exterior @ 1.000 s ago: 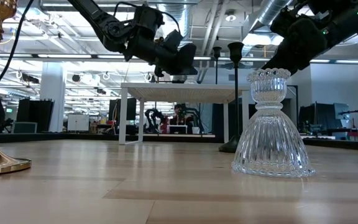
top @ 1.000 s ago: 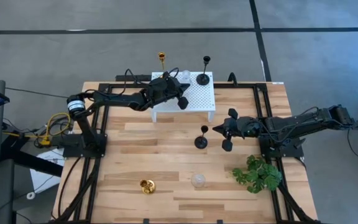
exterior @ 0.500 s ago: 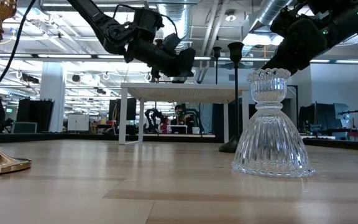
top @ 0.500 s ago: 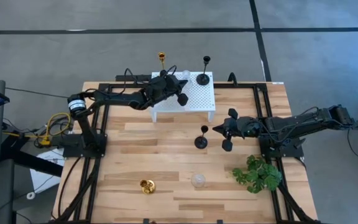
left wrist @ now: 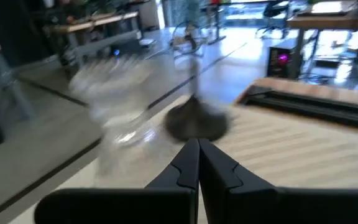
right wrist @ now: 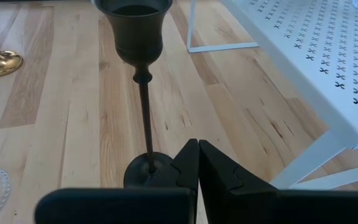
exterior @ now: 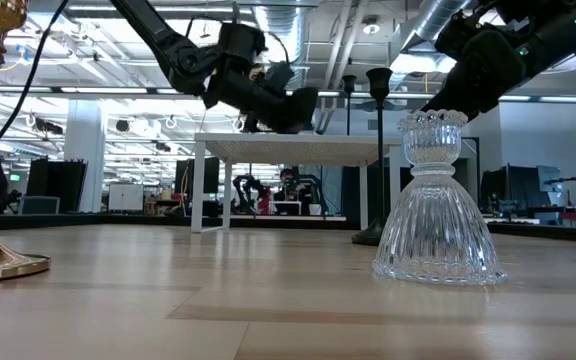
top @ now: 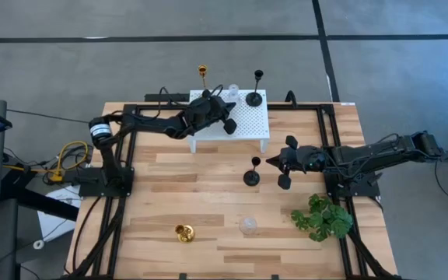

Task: Pick & Place candle stick holders
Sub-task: Put the top transparent candle holder on the shelf

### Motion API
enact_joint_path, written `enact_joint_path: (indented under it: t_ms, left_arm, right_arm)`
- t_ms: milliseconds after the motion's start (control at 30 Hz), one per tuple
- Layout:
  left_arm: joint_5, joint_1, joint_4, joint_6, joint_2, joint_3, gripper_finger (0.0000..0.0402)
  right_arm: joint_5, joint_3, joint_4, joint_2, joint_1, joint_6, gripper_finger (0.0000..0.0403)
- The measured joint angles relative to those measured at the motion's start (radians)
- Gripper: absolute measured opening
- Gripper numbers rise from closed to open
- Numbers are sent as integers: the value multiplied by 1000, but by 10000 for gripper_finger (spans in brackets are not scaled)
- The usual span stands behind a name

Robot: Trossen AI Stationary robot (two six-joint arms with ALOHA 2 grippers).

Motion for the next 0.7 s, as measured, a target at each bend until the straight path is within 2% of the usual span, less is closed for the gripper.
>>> enact_joint_path:
  t_ms: [233,467,567,700]
  left_arm:
    - [5,-127,-181,100,-146,0,2]
    - [-11,-208,-514,135,-326,0,2]
    - [-64,-225,-640,134,-395,-3,2]
    - [-103,-238,-656,128,-509,-106,2]
  right_arm:
    - [0,0,-23,0,0,1,0]
    - [0,0,-23,0,0,1,0]
    - [0,0,-22,0,0,1,0]
    - [0,0,-22,0,0,1,0]
